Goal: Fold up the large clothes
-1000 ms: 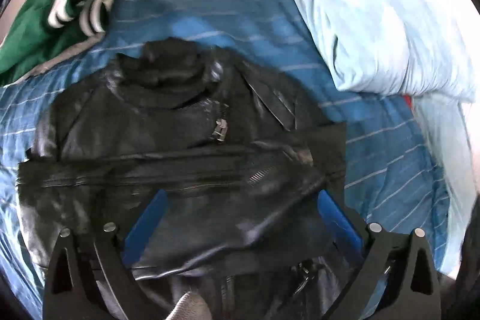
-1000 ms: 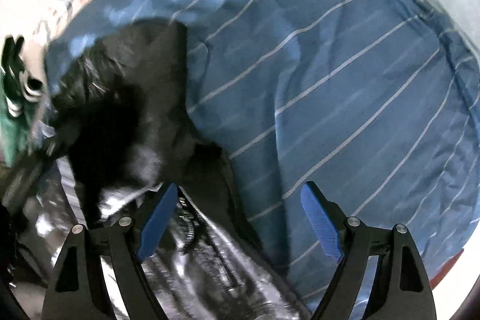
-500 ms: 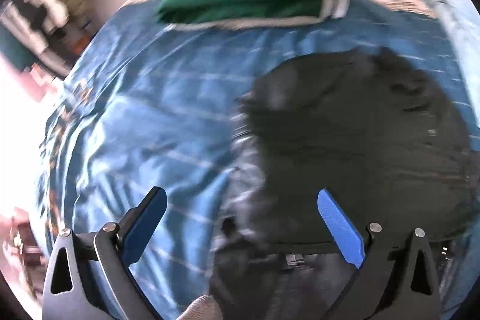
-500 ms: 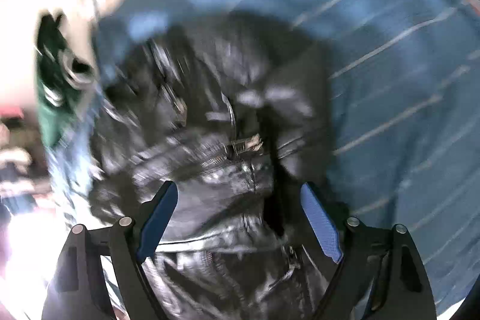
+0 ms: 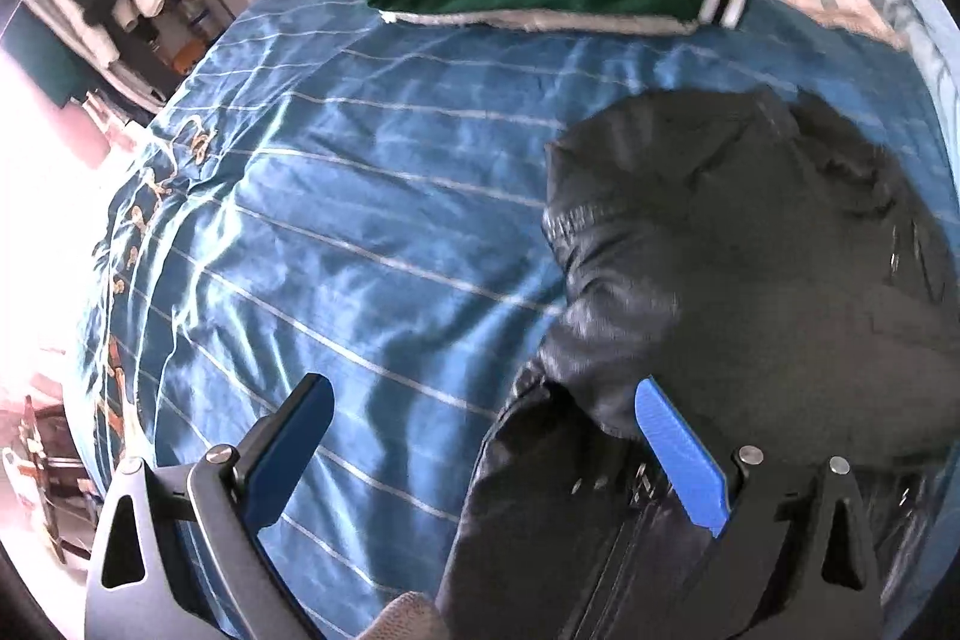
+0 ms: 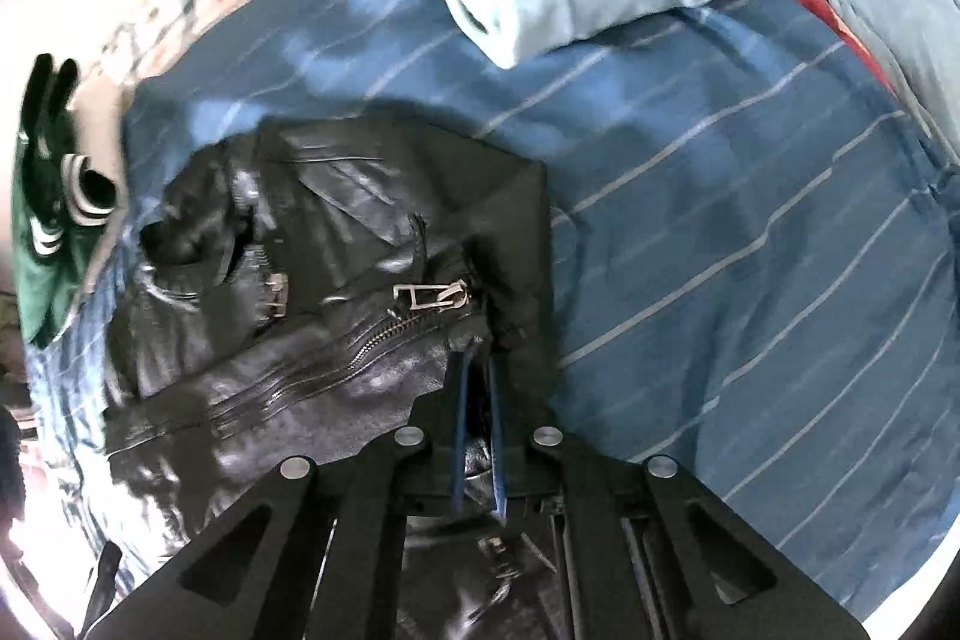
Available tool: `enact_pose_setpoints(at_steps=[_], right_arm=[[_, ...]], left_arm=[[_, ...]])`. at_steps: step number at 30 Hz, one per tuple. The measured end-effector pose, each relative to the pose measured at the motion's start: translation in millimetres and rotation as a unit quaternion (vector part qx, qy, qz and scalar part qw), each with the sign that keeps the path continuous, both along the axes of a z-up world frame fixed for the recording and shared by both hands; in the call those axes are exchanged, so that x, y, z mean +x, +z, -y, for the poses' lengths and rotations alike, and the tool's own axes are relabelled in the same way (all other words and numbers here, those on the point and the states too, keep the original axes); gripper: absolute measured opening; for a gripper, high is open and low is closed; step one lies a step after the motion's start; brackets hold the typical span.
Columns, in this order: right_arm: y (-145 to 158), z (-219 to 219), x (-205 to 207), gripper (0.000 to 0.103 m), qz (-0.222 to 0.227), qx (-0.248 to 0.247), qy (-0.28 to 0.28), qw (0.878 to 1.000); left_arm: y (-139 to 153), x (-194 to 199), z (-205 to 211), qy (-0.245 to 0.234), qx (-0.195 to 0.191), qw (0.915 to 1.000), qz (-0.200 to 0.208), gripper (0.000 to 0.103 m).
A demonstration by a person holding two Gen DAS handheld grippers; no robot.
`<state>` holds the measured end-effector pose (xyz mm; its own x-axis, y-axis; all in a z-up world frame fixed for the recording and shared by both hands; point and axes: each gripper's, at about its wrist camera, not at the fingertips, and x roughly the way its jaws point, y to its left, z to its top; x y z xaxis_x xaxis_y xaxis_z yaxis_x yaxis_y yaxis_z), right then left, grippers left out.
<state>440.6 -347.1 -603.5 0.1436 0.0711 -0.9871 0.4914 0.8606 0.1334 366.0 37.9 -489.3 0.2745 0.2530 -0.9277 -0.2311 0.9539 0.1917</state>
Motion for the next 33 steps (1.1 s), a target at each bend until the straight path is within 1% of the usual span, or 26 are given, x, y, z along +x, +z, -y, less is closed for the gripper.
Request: enact_pose_setpoints(at_steps=[2, 3, 4, 6, 8, 9, 10, 11, 13, 15, 17, 19, 20, 21, 22, 23, 24, 25, 27, 28, 29, 31, 32, 33], right_arm=[[-11, 2, -3, 0.007, -0.017, 0.011, 0.006, 1.000], [-13, 4, 0, 0.007, -0.021, 0.028, 0.012, 0.999], [-9, 12, -3, 0.009, -0.015, 0.048, 0.005, 0.999], [-4, 21, -14, 0.016, -0.016, 0.076, 0.001, 0.997], [3, 34, -31, 0.031, -0.008, 0.093, -0.012, 0.996], [6, 40, -40, 0.048, -0.009, 0.096, -0.016, 0.995], [6, 45, -53, 0.058, -0.012, 0.101, -0.021, 0.995], [2, 46, -60, 0.059, -0.015, 0.105, -0.020, 0.994], [-5, 44, -71, 0.059, -0.026, 0.107, -0.005, 0.994], [-17, 31, -80, 0.059, -0.042, 0.117, 0.029, 0.992], [-37, 8, -74, 0.059, -0.056, 0.137, 0.055, 0.987], [-51, -3, -75, 0.059, -0.072, 0.116, 0.066, 0.988], [-56, -5, -74, 0.059, -0.075, 0.088, 0.058, 0.992], [-56, -3, -74, 0.053, -0.071, 0.078, 0.044, 0.993], [-55, -1, -74, 0.040, -0.066, 0.068, 0.031, 0.995], [-50, 8, -75, 0.035, -0.047, 0.065, 0.006, 0.997], [-47, 13, -77, 0.023, -0.035, 0.069, -0.011, 0.997], [-47, 25, -83, 0.021, -0.026, 0.070, -0.043, 0.996], [-58, 38, -94, 0.020, -0.021, 0.088, -0.085, 0.992], [-61, 39, -95, 0.020, -0.021, 0.089, -0.092, 0.992], [-67, 38, -95, 0.020, -0.029, 0.084, -0.090, 0.992], [-69, 36, -90, 0.020, -0.044, 0.082, -0.086, 0.992], [-66, 36, -89, 0.020, -0.054, 0.088, -0.083, 0.991], [-62, 38, -89, 0.023, -0.060, 0.107, -0.080, 0.989]], left_arm=[[-10, -4, 2, -0.006, 0.011, 0.9997, -0.019, 0.103], [-15, -8, 1, -0.006, 0.021, 0.9994, -0.027, 0.103], [-19, -11, 0, -0.006, 0.024, 0.9992, -0.032, 0.103], [-29, -17, -3, -0.006, 0.027, 0.9988, -0.041, 0.103], [-40, -20, -5, -0.002, 0.026, 0.9983, -0.053, 0.103], [-45, -20, -4, 0.000, 0.027, 0.9979, -0.058, 0.103], [-49, -19, -3, -0.002, 0.033, 0.9977, -0.059, 0.103], [-53, -15, -1, -0.006, 0.047, 0.9971, -0.059, 0.103], [-58, -5, 2, -0.011, 0.081, 0.9951, -0.055, 0.103], [-69, 8, 3, -0.011, 0.107, 0.9926, -0.058, 0.103], [-79, 18, 2, -0.003, 0.110, 0.9915, -0.069, 0.103], [-84, 22, 1, 0.004, 0.110, 0.9911, -0.074, 0.103], [-85, 23, 0, 0.008, 0.110, 0.9911, -0.074, 0.103], [-85, 23, -1, 0.009, 0.109, 0.9912, -0.075, 0.103], [-84, 23, -3, 0.010, 0.109, 0.9912, -0.075, 0.103], [-84, 22, -5, 0.013, 0.105, 0.9916, -0.074, 0.103], [-85, 22, -7, 0.016, 0.100, 0.9921, -0.074, 0.103], [-85, 23, -7, 0.017, 0.097, 0.9925, -0.073, 0.103], [-87, 23, -7, 0.014, 0.091, 0.9933, -0.070, 0.103], [-87, 25, -7, 0.012, 0.089, 0.9936, -0.069, 0.103], [-87, 25, -7, 0.010, 0.088, 0.9936, -0.071, 0.103], [-84, 26, -9, 0.008, 0.080, 0.9939, -0.075, 0.103], [-80, 24, -10, 0.009, 0.074, 0.9941, -0.078, 0.103], [-72, 19, -14, 0.008, 0.064, 0.9944, -0.083, 0.103]])
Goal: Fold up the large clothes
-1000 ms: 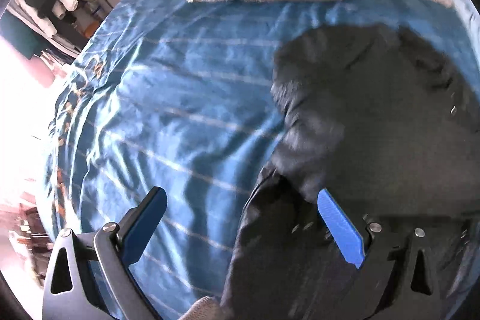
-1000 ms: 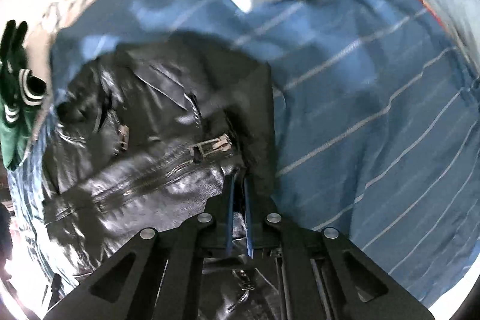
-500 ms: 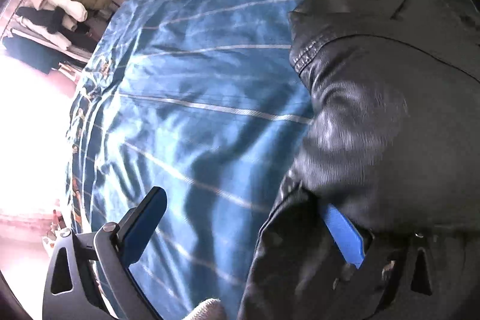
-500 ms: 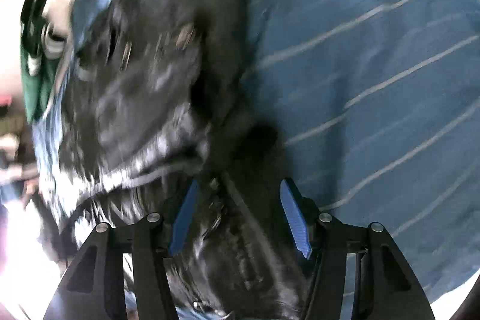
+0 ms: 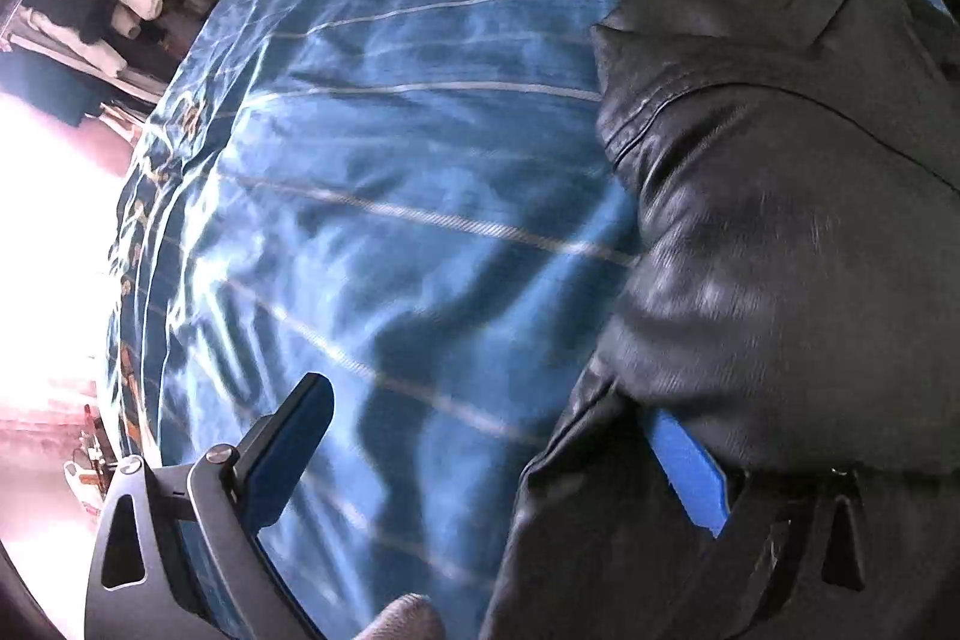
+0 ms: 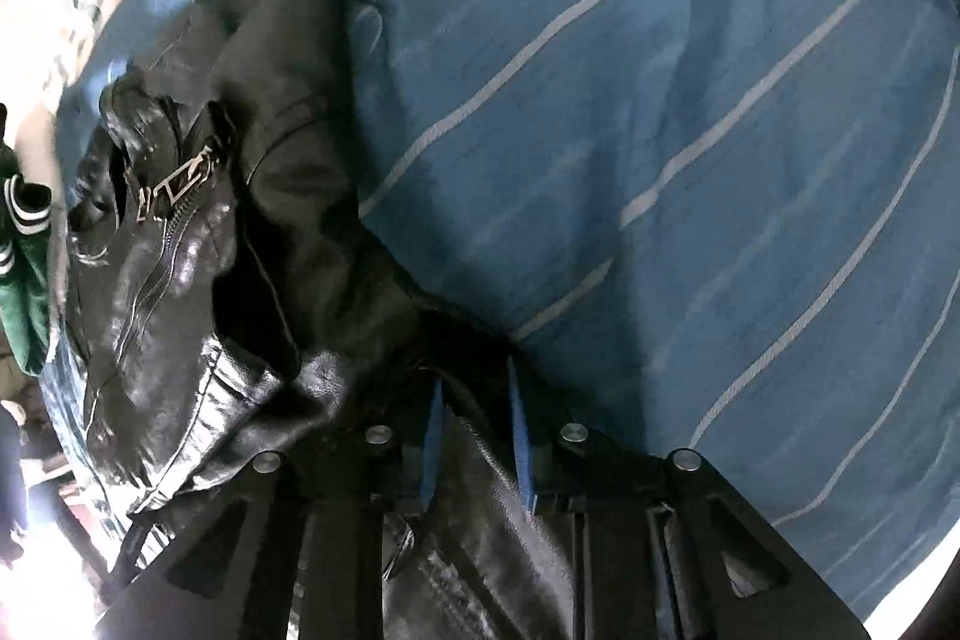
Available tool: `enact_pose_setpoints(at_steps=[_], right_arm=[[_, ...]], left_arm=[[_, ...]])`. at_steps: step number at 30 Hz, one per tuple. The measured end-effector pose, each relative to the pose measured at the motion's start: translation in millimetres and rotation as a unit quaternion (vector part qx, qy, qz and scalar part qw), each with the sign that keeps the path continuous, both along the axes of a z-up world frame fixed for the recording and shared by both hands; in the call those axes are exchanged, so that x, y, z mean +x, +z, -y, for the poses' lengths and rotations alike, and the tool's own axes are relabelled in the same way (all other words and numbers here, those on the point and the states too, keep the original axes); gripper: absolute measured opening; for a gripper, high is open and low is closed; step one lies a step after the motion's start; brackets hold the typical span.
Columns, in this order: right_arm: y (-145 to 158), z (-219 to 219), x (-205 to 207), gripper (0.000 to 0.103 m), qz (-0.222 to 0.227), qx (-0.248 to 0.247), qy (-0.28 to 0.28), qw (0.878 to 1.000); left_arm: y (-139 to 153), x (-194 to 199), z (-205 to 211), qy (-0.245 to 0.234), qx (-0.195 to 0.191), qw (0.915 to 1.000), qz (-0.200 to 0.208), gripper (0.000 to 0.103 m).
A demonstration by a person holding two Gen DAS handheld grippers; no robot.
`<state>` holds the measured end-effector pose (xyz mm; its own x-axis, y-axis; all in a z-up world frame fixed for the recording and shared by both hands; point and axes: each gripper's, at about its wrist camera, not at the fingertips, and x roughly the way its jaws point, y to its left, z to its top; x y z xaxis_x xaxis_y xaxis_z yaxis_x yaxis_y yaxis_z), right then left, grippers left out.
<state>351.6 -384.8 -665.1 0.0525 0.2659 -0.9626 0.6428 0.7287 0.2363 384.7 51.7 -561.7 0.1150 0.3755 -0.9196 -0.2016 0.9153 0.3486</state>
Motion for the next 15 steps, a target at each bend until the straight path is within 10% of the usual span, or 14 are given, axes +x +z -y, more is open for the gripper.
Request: enact_pose_setpoints(at_steps=[5, 9, 15], right_arm=[[26, 7, -27, 0.053, -0.006, 0.080, 0.017, 0.997], [26, 0, -66, 0.061, -0.033, 0.098, 0.049, 0.993], [-10, -13, -98, 0.062, -0.064, 0.104, 0.061, 0.991]], left_arm=[[37, -44, -27, 0.001, -0.099, 0.9950, 0.012, 0.103], [19, -76, -36, 0.001, -0.182, 0.9828, -0.032, 0.102], [-22, -88, -16, -0.032, -0.200, 0.9767, -0.070, 0.093]])
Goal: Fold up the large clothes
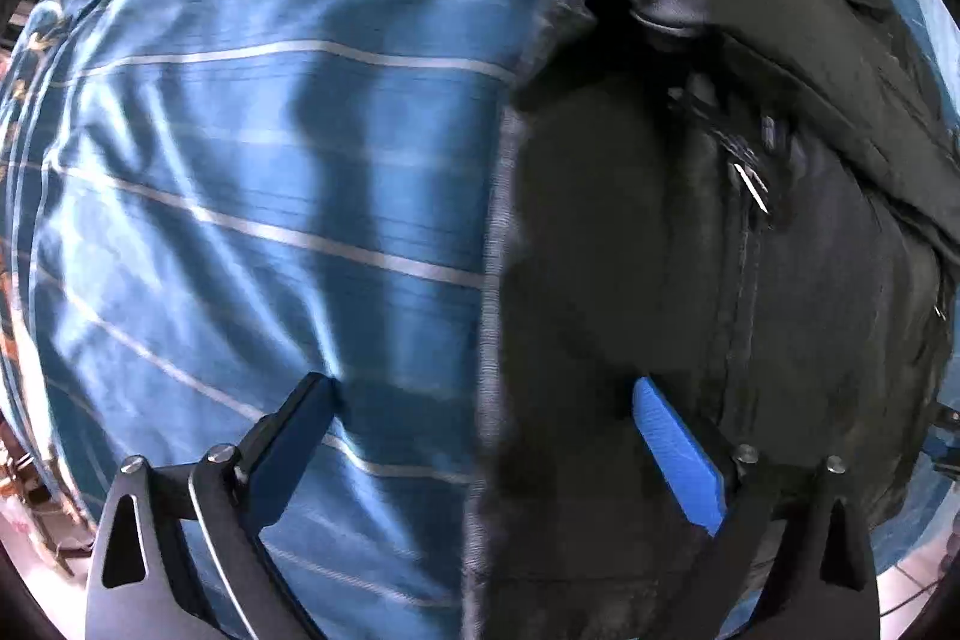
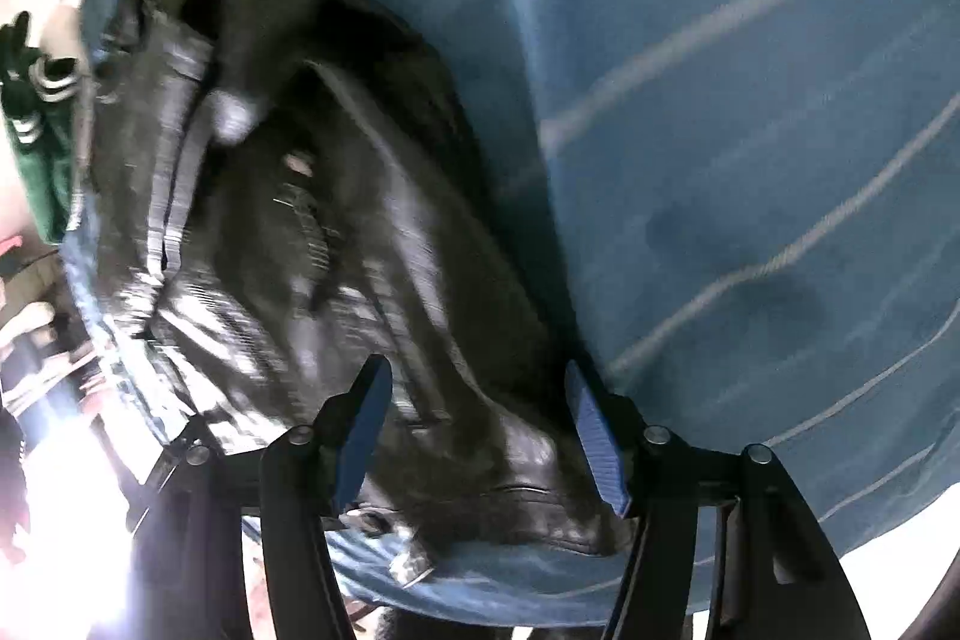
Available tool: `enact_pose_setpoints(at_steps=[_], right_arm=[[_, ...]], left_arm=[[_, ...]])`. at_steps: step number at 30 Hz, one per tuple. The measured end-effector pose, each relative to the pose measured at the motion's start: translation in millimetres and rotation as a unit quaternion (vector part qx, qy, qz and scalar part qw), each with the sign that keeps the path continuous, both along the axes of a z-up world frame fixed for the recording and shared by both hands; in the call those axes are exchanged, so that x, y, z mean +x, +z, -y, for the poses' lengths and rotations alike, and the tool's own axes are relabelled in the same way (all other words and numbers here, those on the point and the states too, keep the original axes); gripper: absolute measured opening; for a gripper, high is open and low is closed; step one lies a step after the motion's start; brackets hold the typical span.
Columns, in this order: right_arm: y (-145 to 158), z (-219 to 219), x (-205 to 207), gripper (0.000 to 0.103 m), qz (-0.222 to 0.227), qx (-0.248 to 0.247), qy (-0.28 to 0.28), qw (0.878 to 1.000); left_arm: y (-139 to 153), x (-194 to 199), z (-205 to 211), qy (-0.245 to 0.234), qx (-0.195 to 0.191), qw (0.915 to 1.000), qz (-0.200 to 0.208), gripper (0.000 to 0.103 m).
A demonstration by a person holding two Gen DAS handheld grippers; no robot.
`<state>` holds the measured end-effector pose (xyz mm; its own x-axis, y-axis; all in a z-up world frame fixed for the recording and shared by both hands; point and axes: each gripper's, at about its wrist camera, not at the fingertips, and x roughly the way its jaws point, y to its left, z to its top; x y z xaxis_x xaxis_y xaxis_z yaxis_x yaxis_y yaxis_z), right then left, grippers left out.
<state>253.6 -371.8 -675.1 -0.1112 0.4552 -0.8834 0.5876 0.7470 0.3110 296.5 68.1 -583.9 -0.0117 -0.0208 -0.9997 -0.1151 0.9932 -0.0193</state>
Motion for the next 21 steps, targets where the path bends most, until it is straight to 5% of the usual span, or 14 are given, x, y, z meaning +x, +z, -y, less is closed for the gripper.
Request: enact_pose_setpoints(at_steps=[4, 5, 8, 9, 10, 16, 21], right_arm=[[-4, -1, 0, 0.062, -0.006, -0.009, 0.002, 1.000], [-2, -1, -1, 0.062, -0.006, -0.012, 0.011, 1.000], [0, -26, 10, 0.057, 0.001, -0.034, 0.042, 0.999], [2, -34, 10, 0.030, 0.002, -0.042, 0.050, 0.998], [5, -39, 10, 0.014, 0.008, -0.046, 0.050, 0.998], [62, -85, -3, 0.008, 0.052, -0.015, 0.031, 0.998], [85, -103, -29, 0.007, 0.039, 0.030, 0.016, 0.999]], left_arm=[[11, 0, 18, -0.027, 0.018, 0.9986, 0.042, 0.017], [14, 1, 20, -0.027, 0.031, 0.9981, 0.047, 0.007], [24, 0, 13, 0.006, 0.018, 0.9978, 0.063, 0.002], [28, -2, 11, 0.013, 0.013, 0.9973, 0.071, 0.002], [33, -3, 8, 0.013, 0.012, 0.9968, 0.077, 0.001], [65, -7, -5, 0.005, 0.004, 0.9936, 0.112, 0.001], [85, -9, -34, -0.007, 0.023, 0.9929, 0.116, 0.001]])
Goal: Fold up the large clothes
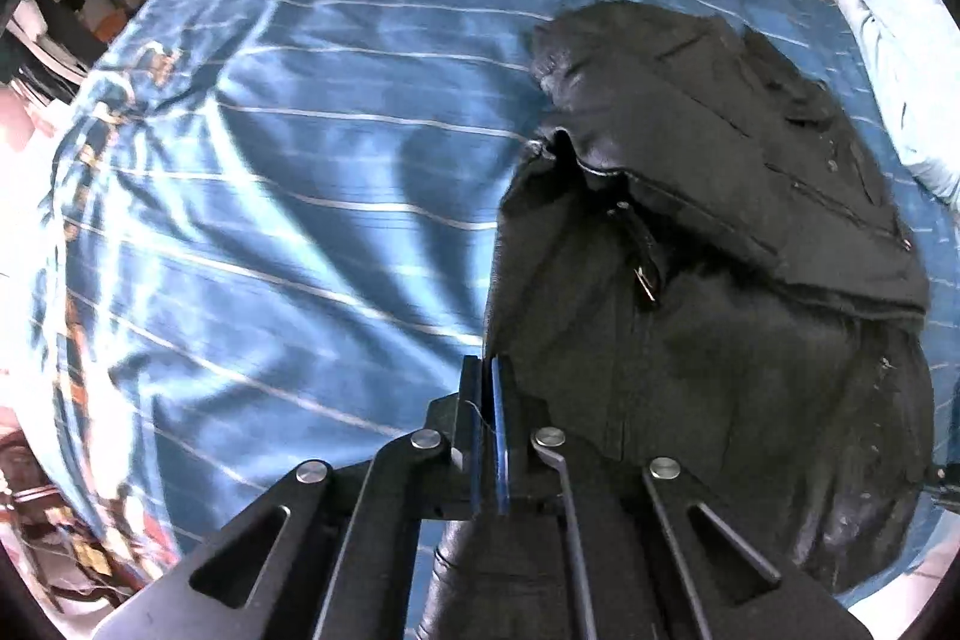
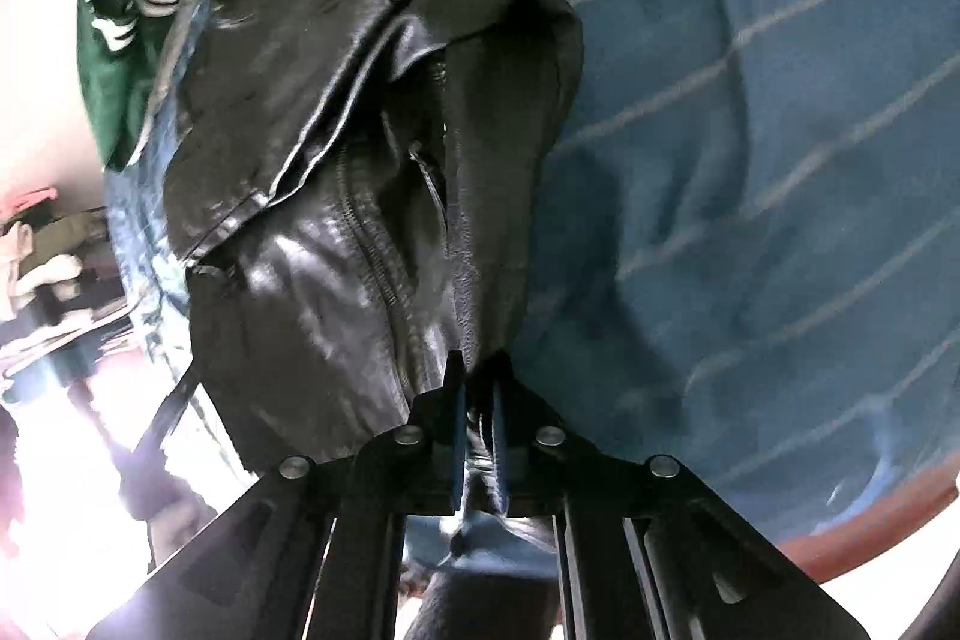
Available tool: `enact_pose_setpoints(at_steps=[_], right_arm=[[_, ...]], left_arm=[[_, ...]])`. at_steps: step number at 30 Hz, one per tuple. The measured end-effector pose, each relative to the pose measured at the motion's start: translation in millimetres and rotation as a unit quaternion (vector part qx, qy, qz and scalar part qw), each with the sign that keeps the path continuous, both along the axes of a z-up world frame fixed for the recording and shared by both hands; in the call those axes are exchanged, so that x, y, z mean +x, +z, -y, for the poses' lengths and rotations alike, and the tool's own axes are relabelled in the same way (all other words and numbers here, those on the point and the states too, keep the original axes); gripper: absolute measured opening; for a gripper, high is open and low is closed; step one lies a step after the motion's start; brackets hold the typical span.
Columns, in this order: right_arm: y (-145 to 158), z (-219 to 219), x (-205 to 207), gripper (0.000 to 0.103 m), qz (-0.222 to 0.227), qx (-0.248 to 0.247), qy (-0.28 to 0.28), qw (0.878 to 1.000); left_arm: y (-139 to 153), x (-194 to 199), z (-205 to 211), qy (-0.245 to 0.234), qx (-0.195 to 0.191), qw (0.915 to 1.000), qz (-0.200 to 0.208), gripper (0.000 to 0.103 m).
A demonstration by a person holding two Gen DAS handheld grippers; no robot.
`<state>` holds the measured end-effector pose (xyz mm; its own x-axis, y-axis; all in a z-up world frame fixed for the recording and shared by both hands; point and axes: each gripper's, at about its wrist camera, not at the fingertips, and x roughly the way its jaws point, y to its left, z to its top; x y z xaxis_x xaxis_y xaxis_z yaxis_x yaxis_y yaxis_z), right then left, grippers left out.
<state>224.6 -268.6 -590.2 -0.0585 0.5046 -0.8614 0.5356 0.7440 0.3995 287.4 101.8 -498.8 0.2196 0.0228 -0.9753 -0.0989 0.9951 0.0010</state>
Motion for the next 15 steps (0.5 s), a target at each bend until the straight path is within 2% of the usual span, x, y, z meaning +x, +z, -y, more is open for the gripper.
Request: enact_pose_setpoints(at_steps=[3, 5, 7, 8, 11, 12, 13, 14, 15], right_arm=[[-25, 1, -29, 0.007, -0.053, -0.045, 0.010, 0.998], [-61, -4, -46, 0.007, -0.096, -0.063, 0.018, 0.993], [-74, -5, -50, 0.010, -0.114, -0.070, 0.002, 0.991], [-75, -9, -44, 0.012, -0.120, -0.079, 0.017, 0.989], [-62, -18, -30, 0.024, -0.121, -0.078, 0.023, 0.989], [-57, -27, -23, 0.041, -0.117, -0.077, 0.022, 0.990], [-49, -26, -22, 0.053, -0.109, -0.074, 0.019, 0.991], [-39, -26, -20, 0.055, -0.098, -0.071, 0.017, 0.992], [-32, -27, -17, 0.057, -0.094, -0.073, 0.019, 0.993]], left_arm=[[-23, -10, -22, 0.008, 0.030, 0.9987, -0.040, 0.001], [-44, -13, -37, 0.020, 0.052, 0.9963, -0.064, 0.001], [-62, -15, -50, 0.041, 0.052, 0.9937, -0.090, 0.004], [-62, -17, -54, 0.052, 0.053, 0.9928, -0.094, 0.004], [-45, -20, -53, 0.055, 0.065, 0.9940, -0.068, 0.007], [-37, -21, -50, 0.052, 0.070, 0.9946, -0.056, 0.007], [-30, -22, -48, 0.049, 0.070, 0.9953, -0.045, 0.015], [-23, -22, -46, 0.044, 0.072, 0.9959, -0.033, 0.025], [-17, -21, -40, 0.037, 0.074, 0.9963, -0.024, 0.060]])
